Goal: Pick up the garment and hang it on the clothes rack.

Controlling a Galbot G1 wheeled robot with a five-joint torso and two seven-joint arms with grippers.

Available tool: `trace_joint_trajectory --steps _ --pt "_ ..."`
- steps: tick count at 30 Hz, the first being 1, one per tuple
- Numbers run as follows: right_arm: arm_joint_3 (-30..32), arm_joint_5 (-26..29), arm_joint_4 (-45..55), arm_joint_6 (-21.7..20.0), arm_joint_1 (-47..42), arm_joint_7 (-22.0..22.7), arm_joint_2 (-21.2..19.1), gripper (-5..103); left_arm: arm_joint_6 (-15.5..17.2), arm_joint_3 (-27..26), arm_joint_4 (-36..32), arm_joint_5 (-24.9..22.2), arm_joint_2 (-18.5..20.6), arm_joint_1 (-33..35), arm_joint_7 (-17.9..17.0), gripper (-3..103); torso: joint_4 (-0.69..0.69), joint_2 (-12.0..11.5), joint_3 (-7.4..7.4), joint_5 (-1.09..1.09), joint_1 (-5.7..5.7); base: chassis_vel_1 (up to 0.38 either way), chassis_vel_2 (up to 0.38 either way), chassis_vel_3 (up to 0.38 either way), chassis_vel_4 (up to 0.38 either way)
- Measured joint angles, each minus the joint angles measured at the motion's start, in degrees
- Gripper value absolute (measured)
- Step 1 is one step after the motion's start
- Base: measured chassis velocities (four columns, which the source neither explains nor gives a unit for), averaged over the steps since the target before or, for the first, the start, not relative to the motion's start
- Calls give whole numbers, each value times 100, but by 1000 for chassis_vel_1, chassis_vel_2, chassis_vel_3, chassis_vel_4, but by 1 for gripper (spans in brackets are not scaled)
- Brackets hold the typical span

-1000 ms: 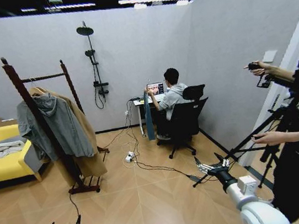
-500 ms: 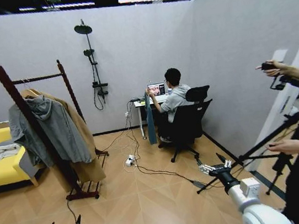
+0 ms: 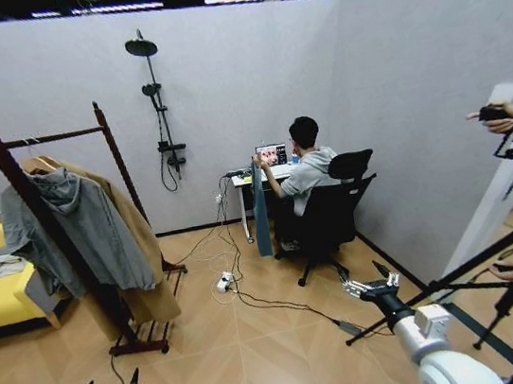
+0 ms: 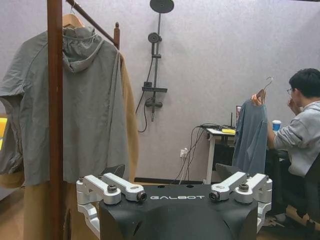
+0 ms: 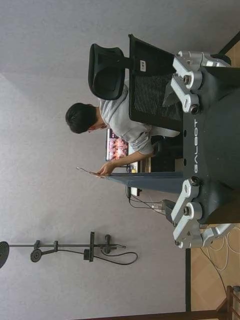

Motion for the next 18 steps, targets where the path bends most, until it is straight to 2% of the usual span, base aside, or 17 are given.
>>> trace_joint_trajectory --steps 6,9,12,13,18 --pt "-20 -19 31 10 -44 -14 27 100 0 0 0 0 0 0 0 100 -1 0 0 1 0 -181 164 163 -179" --pt "-34 -33 70 19 -78 -19 39 100 0 0 0 0 0 0 -1 100 -1 2 -1 -4 -1 -228 218 241 -218" --pt "-28 -34 108 21 -110 -19 38 100 0 0 0 0 0 0 -1 100 0 1 0 2 0 -248 259 247 -264" --pt "-10 -32 130 23 -118 -19 34 100 0 0 0 0 0 0 0 100 -1 1 0 -5 0 -260 259 284 -264" --pt "21 -20 155 25 -121 3 26 100 0 0 0 0 0 0 0 100 0 -1 1 0 3 -258 267 283 -279"
